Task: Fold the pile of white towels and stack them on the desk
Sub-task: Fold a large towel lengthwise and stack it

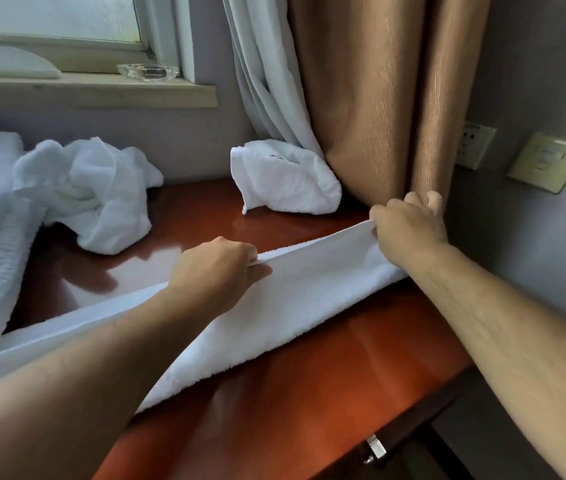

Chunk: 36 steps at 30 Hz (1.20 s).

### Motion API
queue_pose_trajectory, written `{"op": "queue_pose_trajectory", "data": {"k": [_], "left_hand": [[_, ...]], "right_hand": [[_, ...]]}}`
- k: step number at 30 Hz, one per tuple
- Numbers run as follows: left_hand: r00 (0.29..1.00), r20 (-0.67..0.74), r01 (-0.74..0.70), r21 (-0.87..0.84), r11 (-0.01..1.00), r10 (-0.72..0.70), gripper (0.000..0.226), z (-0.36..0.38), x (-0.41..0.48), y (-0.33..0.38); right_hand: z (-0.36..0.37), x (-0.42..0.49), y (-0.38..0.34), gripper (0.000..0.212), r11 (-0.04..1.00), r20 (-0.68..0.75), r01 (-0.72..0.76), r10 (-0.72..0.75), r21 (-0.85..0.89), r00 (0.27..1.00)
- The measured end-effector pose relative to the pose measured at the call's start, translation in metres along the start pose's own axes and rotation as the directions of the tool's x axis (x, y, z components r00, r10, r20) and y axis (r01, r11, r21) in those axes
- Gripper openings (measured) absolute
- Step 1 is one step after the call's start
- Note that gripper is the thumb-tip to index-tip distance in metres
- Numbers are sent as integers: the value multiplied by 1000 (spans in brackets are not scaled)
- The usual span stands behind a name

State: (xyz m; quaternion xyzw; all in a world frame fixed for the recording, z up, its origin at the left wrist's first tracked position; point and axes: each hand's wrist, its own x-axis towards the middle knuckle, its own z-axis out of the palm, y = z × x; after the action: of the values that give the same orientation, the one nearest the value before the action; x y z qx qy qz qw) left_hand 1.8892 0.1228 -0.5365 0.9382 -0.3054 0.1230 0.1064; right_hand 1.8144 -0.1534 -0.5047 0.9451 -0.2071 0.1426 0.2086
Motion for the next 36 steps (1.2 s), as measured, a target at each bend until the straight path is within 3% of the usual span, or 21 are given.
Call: {"op": "queue_pose_trajectory", "data": {"k": [3,5,8,13,18,21,23,28,36], "left_hand": [[1000,-24,-1,44,999,2,52,8,5,-6],[999,-31,11,64,998,-9,52,12,6,-12],[998,-61,30,37,999,-28,51,19,4,-16],[993,-110,19,-130,991,-33,30,27,0,-20],[998,57,-13,-188,982,24,26,27,1,-26],[999,40,-23,-234,972,34,19,28,0,-25],[999,14,-28,-245,969,32,19,29,-1,-25],[999,-30,-46,-254,966,39,17,33,-4,-23],[997,-59,-63,-260,963,49,18,34,-4,-23]], "right_hand": [[5,6,-11,13,994,-73,-109,110,29,991],[7,-2,-27,13,952,-111,-222,250,211,962],[20,-22,-60,27,868,49,-197,197,456,979],[36,-31,-63,61,869,281,-268,158,416,947],[39,-4,-43,58,882,376,-351,224,315,899],[42,18,-18,63,776,434,-548,396,313,809],[45,18,3,72,675,527,-644,423,360,737],[57,-30,21,38,552,305,-465,360,692,882],[72,-28,45,38,454,217,-411,420,790,881]]}}
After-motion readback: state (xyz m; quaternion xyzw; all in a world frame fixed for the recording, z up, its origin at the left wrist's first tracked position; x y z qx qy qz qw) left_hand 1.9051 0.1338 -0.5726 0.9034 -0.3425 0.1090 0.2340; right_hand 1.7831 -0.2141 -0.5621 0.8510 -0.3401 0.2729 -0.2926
